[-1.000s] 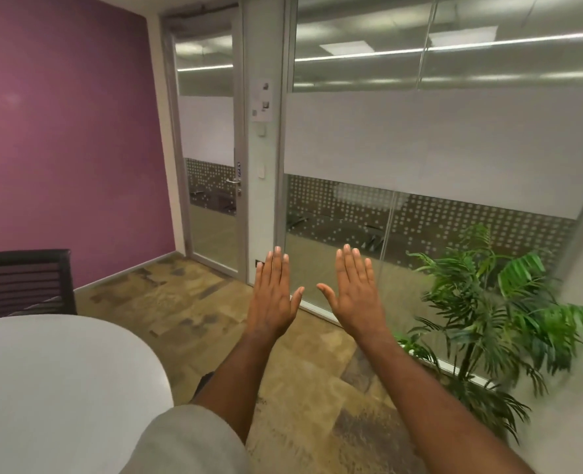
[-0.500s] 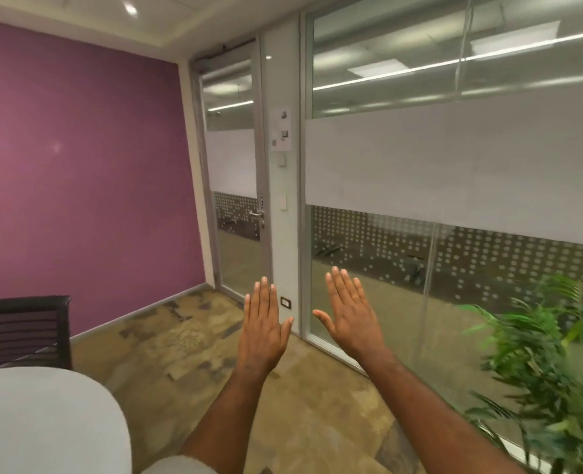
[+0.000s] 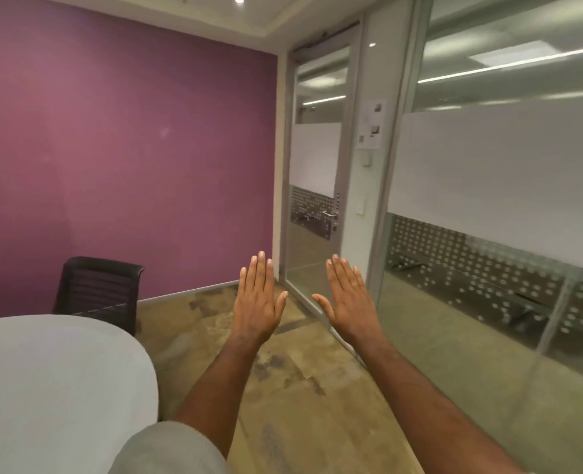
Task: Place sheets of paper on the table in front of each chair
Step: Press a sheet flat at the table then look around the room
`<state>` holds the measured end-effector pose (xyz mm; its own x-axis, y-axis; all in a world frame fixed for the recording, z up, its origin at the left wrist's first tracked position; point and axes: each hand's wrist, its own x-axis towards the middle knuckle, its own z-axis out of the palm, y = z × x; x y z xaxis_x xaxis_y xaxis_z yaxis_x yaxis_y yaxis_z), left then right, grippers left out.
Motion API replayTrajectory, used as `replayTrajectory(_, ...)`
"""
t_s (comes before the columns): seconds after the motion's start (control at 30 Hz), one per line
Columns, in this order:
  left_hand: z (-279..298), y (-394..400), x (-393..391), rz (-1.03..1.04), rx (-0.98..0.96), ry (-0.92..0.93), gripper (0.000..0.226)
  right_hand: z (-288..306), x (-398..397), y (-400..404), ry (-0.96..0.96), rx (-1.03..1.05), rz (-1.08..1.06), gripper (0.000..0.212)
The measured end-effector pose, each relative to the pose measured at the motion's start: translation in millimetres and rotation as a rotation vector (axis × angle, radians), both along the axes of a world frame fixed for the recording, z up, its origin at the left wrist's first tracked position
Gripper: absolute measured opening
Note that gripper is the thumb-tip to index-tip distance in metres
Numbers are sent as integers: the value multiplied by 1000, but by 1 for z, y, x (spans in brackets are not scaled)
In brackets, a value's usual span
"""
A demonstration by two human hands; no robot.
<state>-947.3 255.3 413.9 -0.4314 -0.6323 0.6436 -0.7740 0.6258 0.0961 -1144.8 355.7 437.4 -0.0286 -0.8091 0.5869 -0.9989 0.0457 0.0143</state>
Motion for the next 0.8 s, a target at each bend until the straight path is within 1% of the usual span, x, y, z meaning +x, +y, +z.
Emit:
replayTrajectory(0.23,-4,-155,5,91,10,-4,74,1,1,-163,21,-12,28,85)
replayTrajectory(0.37,1,-248,9,129,20,-49,76,6,3,-262,3,-12,37,86)
replayTrajectory(0.5,-6,-323,21,183,44,-79,77,-4,15,-350,-57,7,48,87)
replayTrajectory(0.6,-11,-375,31,205,35,-95,77,-12,25,-412,-62,-3,88,89)
replayTrajectory(0.7,-12,-431,41,255,43,-80,77,-19,31,-477,-78,-7,108,88)
replayTrajectory(0.8,-18,-489,50,322,34,-106,79,-31,32,-544,-58,1,119,87)
